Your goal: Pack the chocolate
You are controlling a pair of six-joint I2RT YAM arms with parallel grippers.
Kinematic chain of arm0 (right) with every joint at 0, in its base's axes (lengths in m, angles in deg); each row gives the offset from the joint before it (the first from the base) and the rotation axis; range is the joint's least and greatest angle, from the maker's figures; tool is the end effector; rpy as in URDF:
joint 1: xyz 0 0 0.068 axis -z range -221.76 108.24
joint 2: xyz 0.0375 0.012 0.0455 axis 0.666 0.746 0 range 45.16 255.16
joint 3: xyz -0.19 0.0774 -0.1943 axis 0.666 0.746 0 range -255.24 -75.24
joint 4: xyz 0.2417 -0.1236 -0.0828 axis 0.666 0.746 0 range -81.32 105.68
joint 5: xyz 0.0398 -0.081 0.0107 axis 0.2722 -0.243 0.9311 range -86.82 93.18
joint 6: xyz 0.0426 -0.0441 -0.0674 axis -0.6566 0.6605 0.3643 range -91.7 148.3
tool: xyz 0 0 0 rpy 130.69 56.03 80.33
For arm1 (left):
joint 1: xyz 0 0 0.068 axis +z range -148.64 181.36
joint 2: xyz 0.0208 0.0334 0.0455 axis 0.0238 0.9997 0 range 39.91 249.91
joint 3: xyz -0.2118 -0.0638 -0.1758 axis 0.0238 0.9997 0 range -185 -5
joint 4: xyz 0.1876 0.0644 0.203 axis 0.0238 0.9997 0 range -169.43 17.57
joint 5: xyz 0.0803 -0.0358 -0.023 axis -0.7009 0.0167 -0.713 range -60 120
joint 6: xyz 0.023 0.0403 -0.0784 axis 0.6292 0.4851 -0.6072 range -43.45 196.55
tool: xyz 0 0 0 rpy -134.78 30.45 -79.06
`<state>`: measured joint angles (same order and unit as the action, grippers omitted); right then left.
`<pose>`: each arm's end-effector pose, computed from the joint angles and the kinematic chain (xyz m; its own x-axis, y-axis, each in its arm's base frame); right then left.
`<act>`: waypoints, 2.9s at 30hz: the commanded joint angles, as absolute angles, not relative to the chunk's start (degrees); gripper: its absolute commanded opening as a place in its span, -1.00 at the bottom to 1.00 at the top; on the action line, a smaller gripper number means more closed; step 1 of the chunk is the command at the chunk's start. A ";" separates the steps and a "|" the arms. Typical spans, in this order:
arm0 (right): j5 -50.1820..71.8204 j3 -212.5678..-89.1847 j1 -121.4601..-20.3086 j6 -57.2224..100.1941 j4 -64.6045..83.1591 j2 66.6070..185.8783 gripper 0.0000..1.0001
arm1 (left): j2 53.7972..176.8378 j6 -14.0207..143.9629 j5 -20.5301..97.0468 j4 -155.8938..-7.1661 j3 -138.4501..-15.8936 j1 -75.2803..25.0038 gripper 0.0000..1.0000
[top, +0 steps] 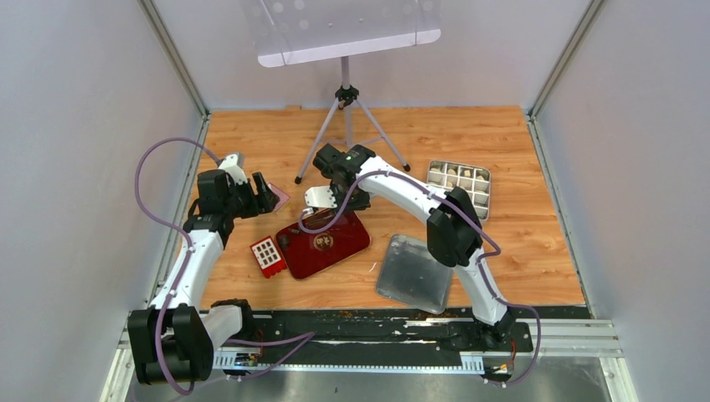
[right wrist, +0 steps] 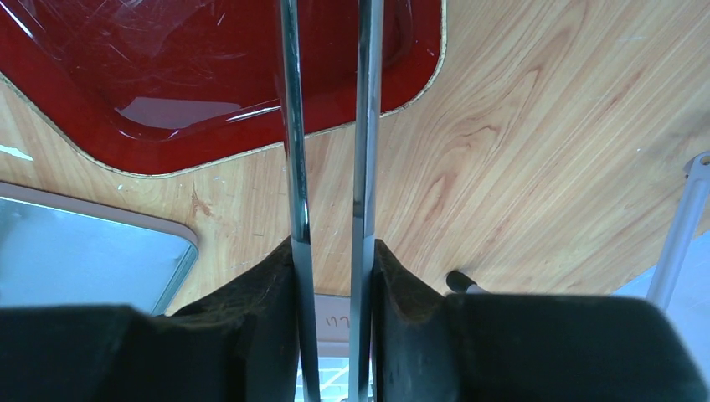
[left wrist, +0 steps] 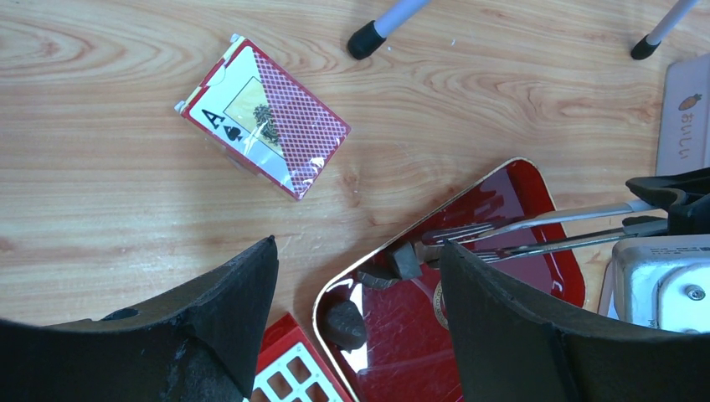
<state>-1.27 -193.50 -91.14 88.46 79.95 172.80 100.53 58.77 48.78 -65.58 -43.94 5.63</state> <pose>0.3223 0.3660 0.1926 0.3297 -0.9440 -0.0144 -0.9297 -0.3219 -0.1789 0.2818 -0.0053 0.2209 -0.6101 -0.3355 -0.7178 0.0047 0.9044 -0.4267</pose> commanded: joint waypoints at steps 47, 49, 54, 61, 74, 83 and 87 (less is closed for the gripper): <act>-0.83 -165.31 -26.74 95.14 88.44 137.47 -0.65 | 103.83 59.87 49.08 -66.24 -46.35 4.23 0.56; -1.53 -165.08 -26.81 94.41 87.97 138.22 -0.64 | 103.67 59.86 49.07 -66.18 -46.31 4.25 0.56; -0.28 -165.64 -26.90 93.67 88.38 139.16 -0.62 | 103.97 59.94 49.14 -66.06 -46.57 4.21 0.56; 0.11 -164.45 -27.19 94.02 89.76 138.69 -0.43 | 104.05 59.55 49.02 -66.54 -46.10 4.20 0.56; 1.15 -176.19 -29.86 91.19 94.97 139.12 -0.18 | 104.36 59.59 49.00 -66.56 -46.31 4.24 0.56; 0.11 -172.31 -58.26 86.46 91.54 136.65 -0.33 | 104.41 60.17 48.65 -66.10 -46.97 4.24 0.56; 1.19 -173.53 -69.80 84.31 86.72 141.25 -0.43 | 103.47 60.78 48.22 -65.10 -47.36 4.17 0.56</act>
<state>-0.33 -172.17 -61.92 87.67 91.07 139.38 105.14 59.16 48.91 -65.16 -45.10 4.45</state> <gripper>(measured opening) 0.356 0.781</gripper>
